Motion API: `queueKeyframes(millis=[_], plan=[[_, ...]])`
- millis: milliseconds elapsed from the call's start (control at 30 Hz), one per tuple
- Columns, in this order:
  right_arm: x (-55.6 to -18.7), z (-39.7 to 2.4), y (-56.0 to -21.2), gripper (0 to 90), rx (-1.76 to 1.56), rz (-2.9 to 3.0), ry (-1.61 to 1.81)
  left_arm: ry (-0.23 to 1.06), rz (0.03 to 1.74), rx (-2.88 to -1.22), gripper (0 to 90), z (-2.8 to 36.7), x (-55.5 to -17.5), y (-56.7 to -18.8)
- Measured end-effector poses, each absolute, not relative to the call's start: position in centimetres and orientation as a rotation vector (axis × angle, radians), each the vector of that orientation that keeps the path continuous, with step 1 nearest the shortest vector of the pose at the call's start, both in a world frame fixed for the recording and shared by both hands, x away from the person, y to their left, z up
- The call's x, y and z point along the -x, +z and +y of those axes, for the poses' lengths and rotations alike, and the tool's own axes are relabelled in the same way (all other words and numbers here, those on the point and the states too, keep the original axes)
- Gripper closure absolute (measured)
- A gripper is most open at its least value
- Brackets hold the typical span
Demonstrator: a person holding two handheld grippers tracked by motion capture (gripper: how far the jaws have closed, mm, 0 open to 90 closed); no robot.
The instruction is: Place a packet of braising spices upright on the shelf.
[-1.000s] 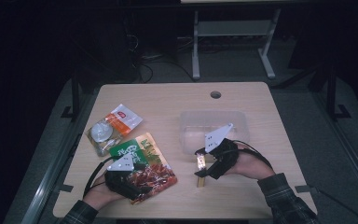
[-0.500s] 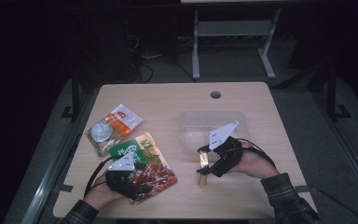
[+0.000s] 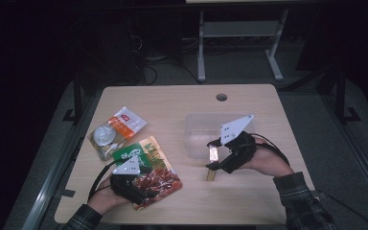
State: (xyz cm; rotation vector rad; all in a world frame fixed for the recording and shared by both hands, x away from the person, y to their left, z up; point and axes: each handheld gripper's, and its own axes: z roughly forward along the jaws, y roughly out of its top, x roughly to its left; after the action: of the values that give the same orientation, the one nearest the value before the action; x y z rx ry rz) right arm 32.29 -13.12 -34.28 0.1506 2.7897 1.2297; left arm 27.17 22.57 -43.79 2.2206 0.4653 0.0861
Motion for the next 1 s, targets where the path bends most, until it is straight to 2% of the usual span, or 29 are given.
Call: queueKeyframes(millis=[333,1000], plan=[[-33.3,-13.5,-32.6,30.1,-0.153,2.774,1.249,0.078,0.46,-2.219,13.8,22.5,-27.1,-43.7],[-37.8,-13.9,-29.7,30.1,-0.171,2.754,1.223,0.065,0.442,-2.224,13.9,22.3,-27.2,-43.8]])
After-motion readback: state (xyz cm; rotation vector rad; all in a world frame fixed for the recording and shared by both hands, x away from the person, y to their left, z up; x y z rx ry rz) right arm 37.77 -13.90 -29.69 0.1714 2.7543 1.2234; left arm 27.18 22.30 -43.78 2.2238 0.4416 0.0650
